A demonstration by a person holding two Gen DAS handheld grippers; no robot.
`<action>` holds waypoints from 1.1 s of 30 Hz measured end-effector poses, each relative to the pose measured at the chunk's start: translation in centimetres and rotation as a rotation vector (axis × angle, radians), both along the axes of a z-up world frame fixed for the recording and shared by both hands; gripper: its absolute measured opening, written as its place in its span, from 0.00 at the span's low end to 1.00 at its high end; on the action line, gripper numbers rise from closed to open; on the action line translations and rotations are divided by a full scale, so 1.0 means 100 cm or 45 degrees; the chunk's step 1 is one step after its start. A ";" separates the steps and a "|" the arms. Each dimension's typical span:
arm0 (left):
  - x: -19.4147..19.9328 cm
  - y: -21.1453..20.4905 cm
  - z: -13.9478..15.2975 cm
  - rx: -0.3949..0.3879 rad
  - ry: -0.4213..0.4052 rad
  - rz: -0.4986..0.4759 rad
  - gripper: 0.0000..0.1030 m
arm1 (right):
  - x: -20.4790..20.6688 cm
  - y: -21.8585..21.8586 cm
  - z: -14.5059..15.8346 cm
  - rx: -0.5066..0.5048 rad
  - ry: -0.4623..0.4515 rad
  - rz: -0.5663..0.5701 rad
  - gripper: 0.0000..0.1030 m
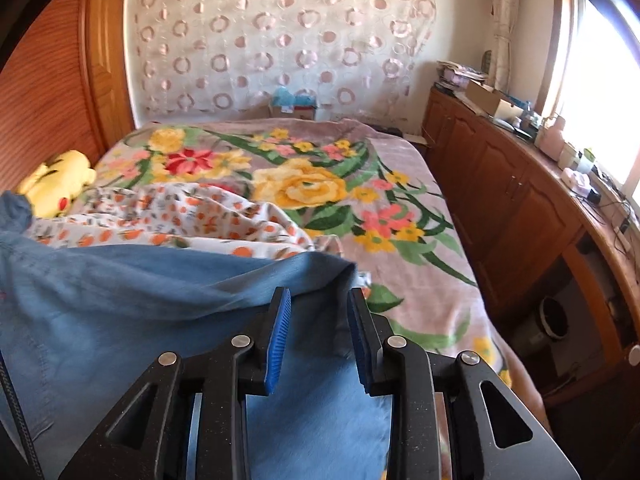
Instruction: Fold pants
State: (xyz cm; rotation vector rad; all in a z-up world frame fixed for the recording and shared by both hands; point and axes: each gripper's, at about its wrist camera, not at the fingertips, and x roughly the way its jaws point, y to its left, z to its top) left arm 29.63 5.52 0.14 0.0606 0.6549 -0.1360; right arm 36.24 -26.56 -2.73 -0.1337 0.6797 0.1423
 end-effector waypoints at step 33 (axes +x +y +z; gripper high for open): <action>-0.130 -0.031 -0.071 -0.010 0.195 -0.101 0.47 | -0.211 0.017 -0.050 0.209 -0.003 0.129 0.29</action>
